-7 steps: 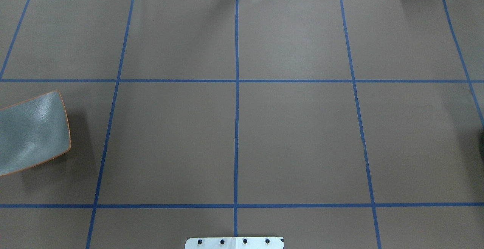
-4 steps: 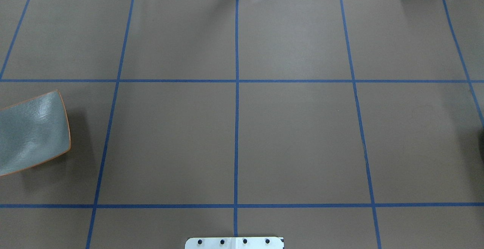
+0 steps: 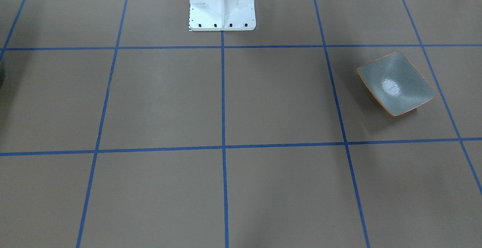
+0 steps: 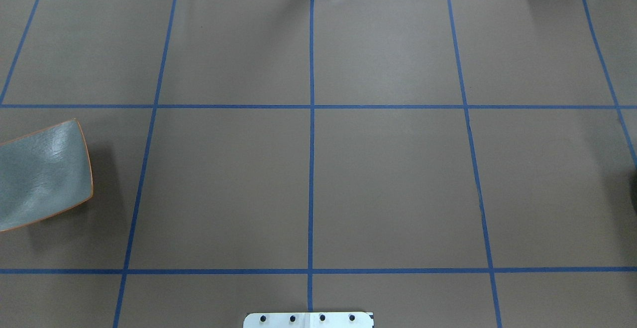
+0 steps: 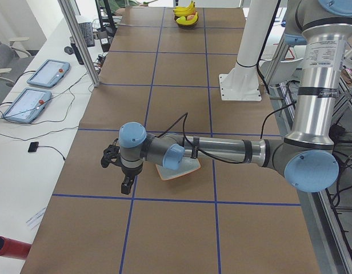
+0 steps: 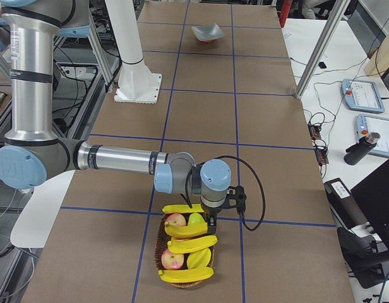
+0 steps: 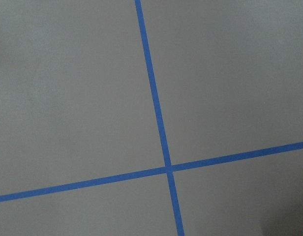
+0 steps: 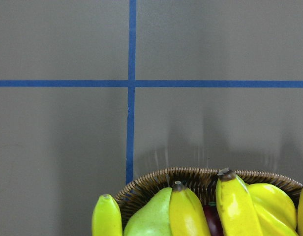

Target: Transfer all bananas from basket to plate

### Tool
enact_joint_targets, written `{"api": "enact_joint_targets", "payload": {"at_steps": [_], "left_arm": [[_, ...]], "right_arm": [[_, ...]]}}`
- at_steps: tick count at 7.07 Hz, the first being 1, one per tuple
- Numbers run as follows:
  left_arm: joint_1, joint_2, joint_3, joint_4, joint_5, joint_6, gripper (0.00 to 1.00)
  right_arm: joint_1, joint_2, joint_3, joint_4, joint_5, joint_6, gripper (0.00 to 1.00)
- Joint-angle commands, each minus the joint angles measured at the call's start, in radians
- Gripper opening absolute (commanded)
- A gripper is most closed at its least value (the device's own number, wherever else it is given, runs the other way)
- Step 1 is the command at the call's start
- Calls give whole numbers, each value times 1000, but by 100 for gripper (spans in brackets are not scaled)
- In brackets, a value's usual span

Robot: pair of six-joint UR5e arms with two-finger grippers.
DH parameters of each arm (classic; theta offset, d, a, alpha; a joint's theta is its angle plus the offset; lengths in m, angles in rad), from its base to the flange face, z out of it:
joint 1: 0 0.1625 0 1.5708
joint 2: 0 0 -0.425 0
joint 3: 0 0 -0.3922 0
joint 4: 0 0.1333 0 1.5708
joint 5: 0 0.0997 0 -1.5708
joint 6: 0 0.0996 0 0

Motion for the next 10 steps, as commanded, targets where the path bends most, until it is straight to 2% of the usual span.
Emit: {"api": "enact_joint_targets", "payload": {"at_steps": [1,2,3,10], "left_arm": [[0,4,2,-19,0,-1,100],[0,4,0,-23,0,-1,100],[0,4,-1,-35,0,-4,100],[-2,-4,-10,-37,-2,-3,100]], "right_arm": [[1,-11,1,-95,-5,-90,100],[1,-16,-3,-129,-8,-151,100],[1,-17,-6,-143,-50,-206,100],[19,-10,-132,-175,-58,-291,100]]}}
